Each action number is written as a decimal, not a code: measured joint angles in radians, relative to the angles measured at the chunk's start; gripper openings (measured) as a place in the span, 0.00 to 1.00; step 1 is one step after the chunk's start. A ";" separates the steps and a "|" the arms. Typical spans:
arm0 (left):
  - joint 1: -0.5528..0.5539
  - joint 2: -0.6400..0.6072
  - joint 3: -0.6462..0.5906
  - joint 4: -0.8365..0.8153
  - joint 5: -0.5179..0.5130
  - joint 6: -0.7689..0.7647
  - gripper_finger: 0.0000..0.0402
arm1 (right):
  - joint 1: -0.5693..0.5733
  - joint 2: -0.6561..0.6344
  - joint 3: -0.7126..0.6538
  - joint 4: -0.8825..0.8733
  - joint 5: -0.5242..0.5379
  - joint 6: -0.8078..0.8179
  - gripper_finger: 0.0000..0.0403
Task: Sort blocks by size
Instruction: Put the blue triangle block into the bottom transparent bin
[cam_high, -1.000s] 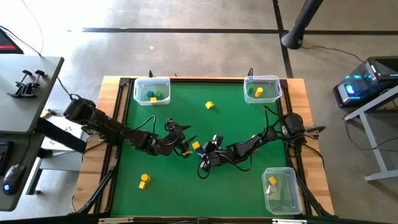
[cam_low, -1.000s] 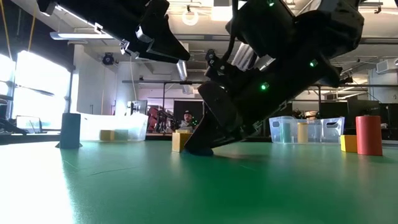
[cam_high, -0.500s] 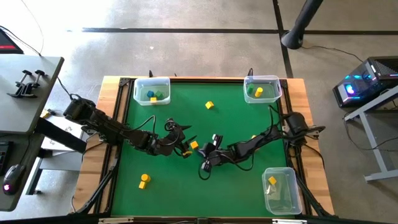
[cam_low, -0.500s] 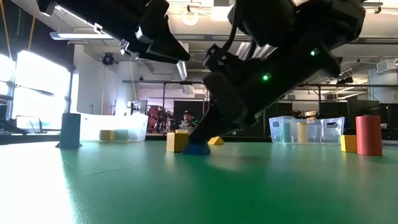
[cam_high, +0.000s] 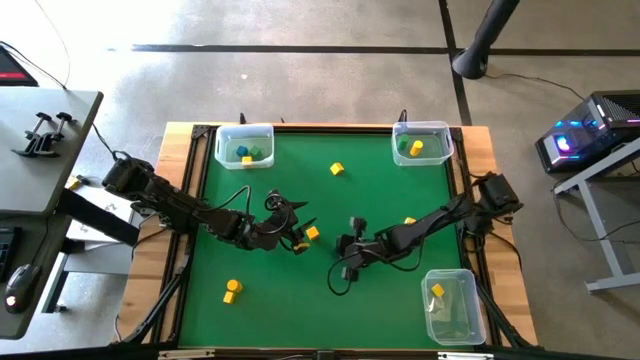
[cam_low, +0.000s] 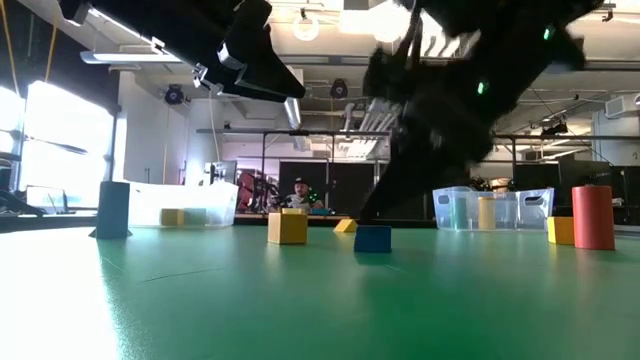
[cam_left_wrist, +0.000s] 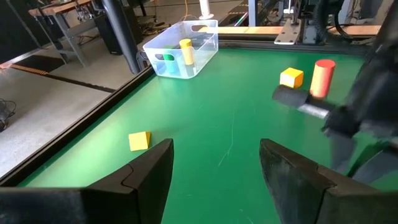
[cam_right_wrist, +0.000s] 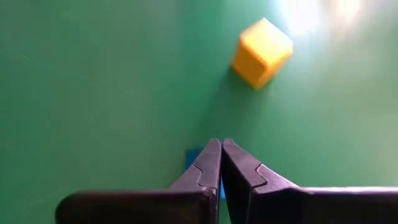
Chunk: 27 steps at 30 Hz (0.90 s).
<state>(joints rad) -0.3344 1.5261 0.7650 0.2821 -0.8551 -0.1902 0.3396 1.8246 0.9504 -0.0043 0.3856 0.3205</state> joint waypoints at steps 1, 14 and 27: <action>0.000 0.000 0.000 0.000 0.000 0.000 0.56 | 0.001 -0.017 0.000 0.007 0.000 -0.016 0.01; 0.000 0.000 0.000 -0.001 0.002 0.001 0.56 | -0.181 -0.042 0.003 0.026 -0.655 -0.653 0.41; 0.000 0.000 0.000 -0.011 0.041 0.004 0.56 | -0.328 0.072 0.004 0.033 -0.894 -0.912 0.55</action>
<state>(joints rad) -0.3344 1.5261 0.7650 0.2714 -0.8139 -0.1859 0.0120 1.8969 0.9546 0.0289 -0.5083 -0.5917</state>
